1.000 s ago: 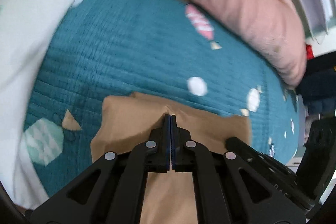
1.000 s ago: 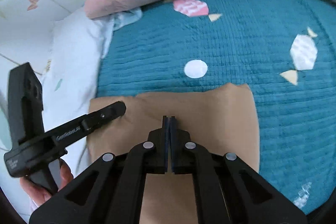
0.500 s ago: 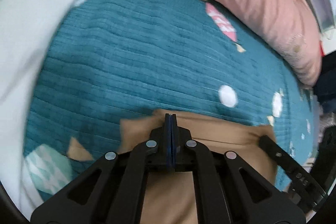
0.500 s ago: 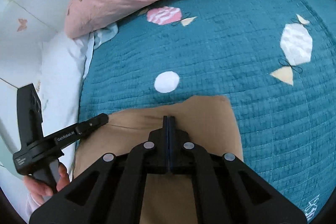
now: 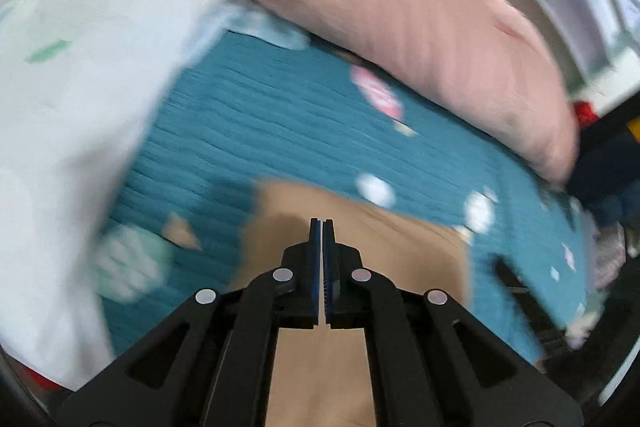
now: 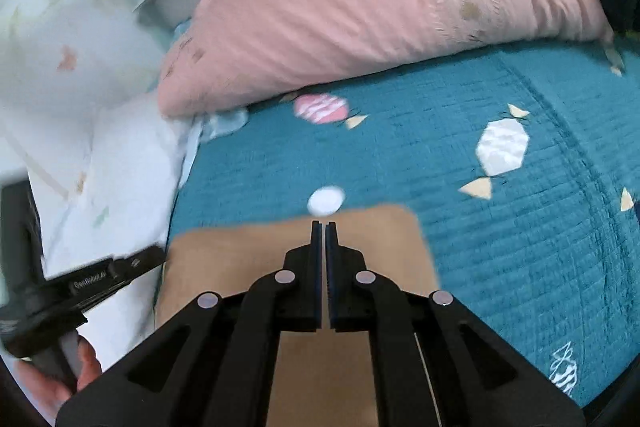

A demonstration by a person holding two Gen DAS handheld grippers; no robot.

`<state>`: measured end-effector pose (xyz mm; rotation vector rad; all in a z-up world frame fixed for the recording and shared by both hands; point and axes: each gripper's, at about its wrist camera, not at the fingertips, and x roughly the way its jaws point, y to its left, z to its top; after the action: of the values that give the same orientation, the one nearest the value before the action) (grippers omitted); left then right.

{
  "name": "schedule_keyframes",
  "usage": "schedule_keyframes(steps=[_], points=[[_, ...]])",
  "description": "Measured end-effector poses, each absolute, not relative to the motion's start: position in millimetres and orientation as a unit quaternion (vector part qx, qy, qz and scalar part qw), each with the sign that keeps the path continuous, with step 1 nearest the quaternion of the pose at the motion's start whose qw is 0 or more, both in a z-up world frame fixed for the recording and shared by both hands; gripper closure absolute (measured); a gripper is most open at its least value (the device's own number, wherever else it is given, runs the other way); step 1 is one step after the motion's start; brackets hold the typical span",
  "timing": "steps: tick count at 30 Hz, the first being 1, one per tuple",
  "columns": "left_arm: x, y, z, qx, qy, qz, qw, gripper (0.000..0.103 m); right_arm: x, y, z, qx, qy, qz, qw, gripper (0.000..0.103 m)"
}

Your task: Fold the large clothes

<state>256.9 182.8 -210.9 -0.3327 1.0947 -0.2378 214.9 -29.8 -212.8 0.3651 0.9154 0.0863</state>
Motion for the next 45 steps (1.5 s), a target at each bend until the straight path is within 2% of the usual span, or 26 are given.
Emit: schedule_keyframes(steps=[3,5,9,13,16,19,21,25,29,31,36,42,45], points=[[241.0,150.4,-236.4,-0.130,0.534,-0.138,0.824,0.101,202.7,-7.2,-233.7,0.169,0.460,0.069,0.869,0.102],[236.2,158.5,-256.5,-0.158,0.537,-0.137,0.817,0.103,197.0,-2.3,-250.8,0.164,0.470,0.073,0.864,0.102],[232.9,169.6,-278.7,-0.143,0.531,-0.156,0.821,0.101,198.6,-4.5,-269.5,0.134,0.481,0.087,0.862,0.103],[235.4,192.3,-279.9,-0.098,0.520,-0.105,0.842,0.101,196.2,-27.9,-258.6,0.128,0.466,0.038,0.875,0.103],[243.9,208.3,-280.8,-0.109,0.529,-0.100,0.835,0.101,197.8,-59.7,-268.9,0.168,0.480,0.012,0.861,0.103],[245.9,213.5,-273.0,-0.056,0.525,-0.047,0.848,0.103,192.8,-77.0,-260.6,0.173,0.477,-0.024,0.861,0.102],[237.0,225.0,-260.5,-0.082,0.512,-0.037,0.854,0.103,184.8,-84.5,-244.8,0.203,0.464,-0.011,0.862,0.102],[192.5,205.1,-232.8,-0.094,0.475,-0.075,0.872,0.103,166.2,-54.9,-213.8,0.188,0.455,0.063,0.868,0.102],[160.5,174.0,-244.9,-0.121,0.491,-0.137,0.852,0.103,148.8,-17.0,-226.4,0.190,0.491,0.134,0.839,0.102],[153.6,162.6,-265.0,-0.094,0.511,-0.128,0.845,0.103,145.6,-3.9,-241.1,0.181,0.512,0.144,0.827,0.102],[150.6,188.7,-291.8,-0.097,0.517,-0.121,0.842,0.101,134.7,-11.8,-264.7,0.159,0.539,0.114,0.819,0.103],[147.0,215.4,-276.5,-0.092,0.516,-0.077,0.848,0.101,125.2,-63.9,-259.1,0.151,0.528,0.009,0.836,0.102],[134.1,214.7,-259.1,-0.069,0.509,-0.065,0.855,0.101,117.8,-70.5,-243.4,0.156,0.511,0.014,0.845,0.102]])
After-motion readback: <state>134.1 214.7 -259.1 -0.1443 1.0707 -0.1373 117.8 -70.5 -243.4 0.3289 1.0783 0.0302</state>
